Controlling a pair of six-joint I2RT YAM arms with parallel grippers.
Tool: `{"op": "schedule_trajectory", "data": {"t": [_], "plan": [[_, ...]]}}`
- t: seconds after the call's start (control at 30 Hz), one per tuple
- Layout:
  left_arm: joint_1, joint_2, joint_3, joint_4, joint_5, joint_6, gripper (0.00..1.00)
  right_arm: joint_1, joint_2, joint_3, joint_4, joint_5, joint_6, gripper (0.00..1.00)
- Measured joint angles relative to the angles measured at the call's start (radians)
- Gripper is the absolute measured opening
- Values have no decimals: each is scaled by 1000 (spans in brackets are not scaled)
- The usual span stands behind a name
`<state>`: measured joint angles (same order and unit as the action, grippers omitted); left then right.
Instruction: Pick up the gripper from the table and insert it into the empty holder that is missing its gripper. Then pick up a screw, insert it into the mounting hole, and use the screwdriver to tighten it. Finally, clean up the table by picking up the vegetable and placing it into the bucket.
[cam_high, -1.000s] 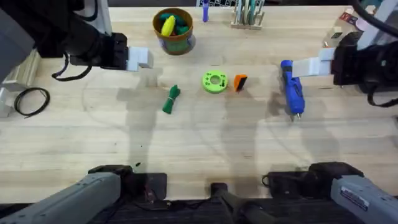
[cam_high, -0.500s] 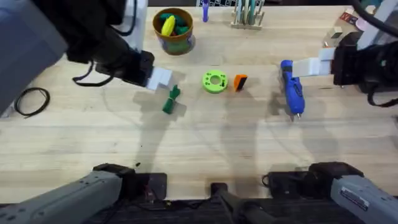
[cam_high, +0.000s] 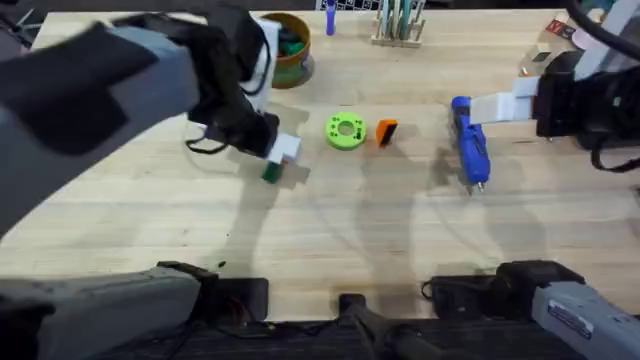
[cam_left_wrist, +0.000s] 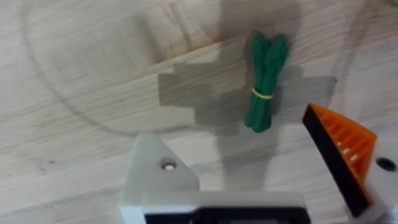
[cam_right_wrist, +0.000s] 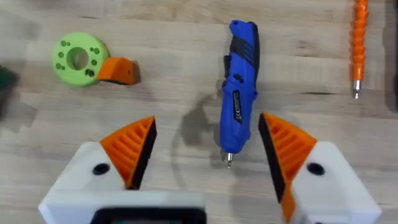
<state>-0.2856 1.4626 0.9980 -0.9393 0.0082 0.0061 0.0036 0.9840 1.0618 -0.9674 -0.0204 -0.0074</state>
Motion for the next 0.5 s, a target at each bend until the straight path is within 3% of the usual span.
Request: {"op": "schedule_trajectory", "data": {"t": [0.3, 0.43, 0.47, 0.5], "plan": [[-5, 150, -20, 86, 4, 11, 971, 0, 0, 0, 0, 0, 0, 992], [-5, 174, -20, 107, 27, 20, 849, 0, 0, 0, 0, 0, 0, 991], [-5, 174, -20, 110, 34, 21, 774, 0, 0, 0, 0, 0, 0, 991], [-6, 174, -20, 114, 42, 23, 623, 0, 0, 0, 0, 0, 0, 992]]}}
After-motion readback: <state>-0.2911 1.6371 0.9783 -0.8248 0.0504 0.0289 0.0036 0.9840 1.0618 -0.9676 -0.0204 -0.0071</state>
